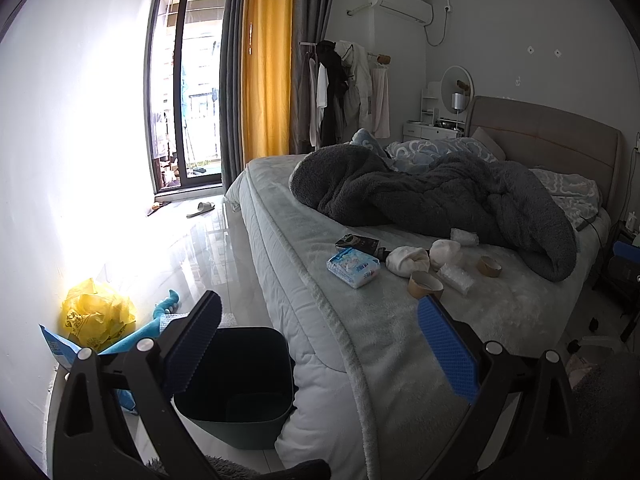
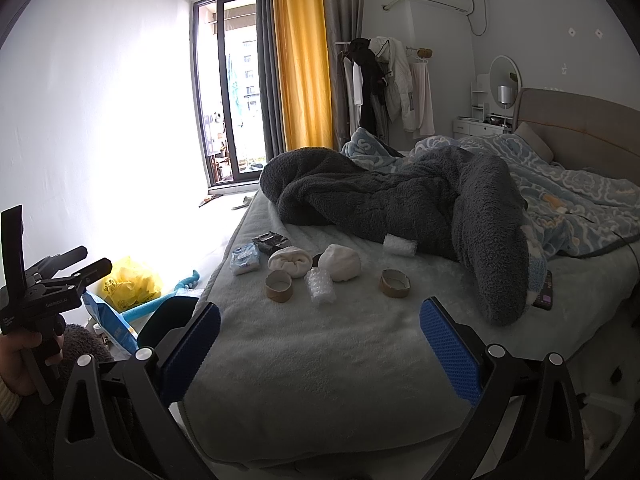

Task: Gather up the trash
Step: 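Move the left tool toward a cardboard tube while the right tool approaches another tube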

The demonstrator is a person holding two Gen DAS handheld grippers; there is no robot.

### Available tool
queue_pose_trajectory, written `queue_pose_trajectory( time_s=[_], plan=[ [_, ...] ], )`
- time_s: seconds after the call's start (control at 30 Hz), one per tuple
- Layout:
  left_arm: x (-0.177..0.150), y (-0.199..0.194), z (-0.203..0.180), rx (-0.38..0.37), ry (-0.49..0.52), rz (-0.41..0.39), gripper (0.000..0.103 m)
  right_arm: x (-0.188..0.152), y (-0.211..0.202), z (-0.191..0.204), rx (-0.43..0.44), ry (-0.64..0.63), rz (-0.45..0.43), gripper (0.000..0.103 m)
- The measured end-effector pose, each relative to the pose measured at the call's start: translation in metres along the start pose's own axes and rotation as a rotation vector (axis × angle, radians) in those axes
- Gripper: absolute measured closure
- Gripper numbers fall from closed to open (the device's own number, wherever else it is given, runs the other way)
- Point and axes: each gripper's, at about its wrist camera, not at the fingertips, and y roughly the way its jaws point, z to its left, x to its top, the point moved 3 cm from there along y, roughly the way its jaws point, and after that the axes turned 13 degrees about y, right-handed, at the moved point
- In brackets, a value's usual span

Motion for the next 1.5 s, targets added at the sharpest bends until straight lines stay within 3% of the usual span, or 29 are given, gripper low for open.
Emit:
queue_pose_trajectory(
  time_s=[0.3, 0.5, 0.8, 1.23, 1.5],
  plan=[
    [0.0, 0.001, -0.015, 0.046, 0.006, 0.024, 0.003, -0.002, 0.004, 0.0, -0.011, 0.016, 0.012, 0.002],
    [0.017, 0.005, -0.019, 0.028, 0.03, 0.022, 0.003, 0.002, 0.016, -0.013, -0.057, 0.016, 0.025, 0.002],
    [0.032, 0.041, -0.031, -0.017, 0.036, 0.028, 0.003, -0.001, 0.059, -0.026, -0.031, 0.05, 0.099, 0.002],
    [0.031, 0.1, -0.072, -0.166, 0.067, 0.069, 0.003, 0.018, 0.117, -0.065, -0.042, 0.032, 0.145, 0.002],
    [0.022, 0.137, -0.094, -0.257, 0.079, 0.149, 0.004, 0.014, 0.154, -0.081, -0.03, -0.001, 0.215, 0.002]
  ],
)
